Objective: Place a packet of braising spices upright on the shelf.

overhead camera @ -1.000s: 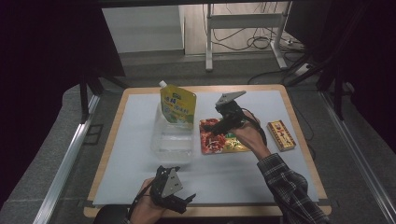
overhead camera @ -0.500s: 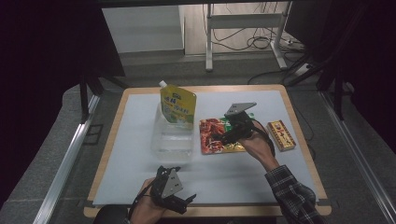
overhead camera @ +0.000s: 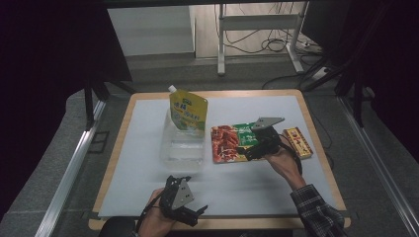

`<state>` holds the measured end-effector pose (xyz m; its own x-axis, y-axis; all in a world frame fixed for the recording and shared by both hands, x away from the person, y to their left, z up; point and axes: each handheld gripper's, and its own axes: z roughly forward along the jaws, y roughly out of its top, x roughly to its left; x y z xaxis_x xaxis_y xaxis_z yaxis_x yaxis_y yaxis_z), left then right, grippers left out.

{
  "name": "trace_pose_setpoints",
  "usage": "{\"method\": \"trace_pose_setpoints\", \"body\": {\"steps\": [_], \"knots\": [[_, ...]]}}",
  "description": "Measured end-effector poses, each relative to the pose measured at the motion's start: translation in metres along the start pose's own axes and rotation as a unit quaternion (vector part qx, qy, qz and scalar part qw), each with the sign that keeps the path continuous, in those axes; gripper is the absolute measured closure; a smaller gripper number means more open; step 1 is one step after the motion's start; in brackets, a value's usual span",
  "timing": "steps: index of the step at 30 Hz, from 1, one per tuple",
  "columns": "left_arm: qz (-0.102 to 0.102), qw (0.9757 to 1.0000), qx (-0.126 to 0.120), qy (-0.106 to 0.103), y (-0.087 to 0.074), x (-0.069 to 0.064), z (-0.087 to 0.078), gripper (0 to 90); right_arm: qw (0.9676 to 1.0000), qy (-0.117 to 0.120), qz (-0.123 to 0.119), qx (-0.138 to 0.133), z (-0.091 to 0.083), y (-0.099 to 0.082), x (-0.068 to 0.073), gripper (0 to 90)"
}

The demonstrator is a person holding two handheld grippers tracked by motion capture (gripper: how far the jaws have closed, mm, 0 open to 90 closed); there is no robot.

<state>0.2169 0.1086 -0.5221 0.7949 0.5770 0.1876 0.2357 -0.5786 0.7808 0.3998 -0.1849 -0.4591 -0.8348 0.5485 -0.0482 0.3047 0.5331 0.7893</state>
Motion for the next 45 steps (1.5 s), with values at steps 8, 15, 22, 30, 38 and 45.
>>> {"method": "trace_pose_setpoints", "body": {"steps": [8,15,22,30,38,45], "knots": [[-0.01,0.9998,-0.001,0.016,-0.001,0.002,0.0,0.0,0.9997,-0.019,0.016,0.004,-0.01,-0.019,-0.008,0.4],[-0.015,0.9995,0.004,0.026,-0.002,0.005,-0.001,0.0,0.9989,-0.031,0.035,0.003,-0.021,-0.034,-0.015,0.3],[-0.016,0.9995,0.004,0.027,-0.002,0.006,-0.001,0.0,0.9974,-0.052,0.045,0.019,-0.026,-0.052,-0.023,0.4],[-0.013,0.9996,0.007,0.024,-0.002,0.005,-0.001,0.0,0.9948,-0.057,0.072,0.044,-0.024,-0.069,-0.033,0.4],[-0.01,0.9997,0.009,0.022,-0.002,0.004,0.0,0.0,0.9918,-0.06,0.088,0.072,-0.012,-0.081,-0.04,0.3],[-0.011,0.9997,0.008,0.02,-0.002,0.003,0.001,0.0,0.9905,-0.06,0.095,0.079,-0.006,-0.085,-0.046,0.3]]}}
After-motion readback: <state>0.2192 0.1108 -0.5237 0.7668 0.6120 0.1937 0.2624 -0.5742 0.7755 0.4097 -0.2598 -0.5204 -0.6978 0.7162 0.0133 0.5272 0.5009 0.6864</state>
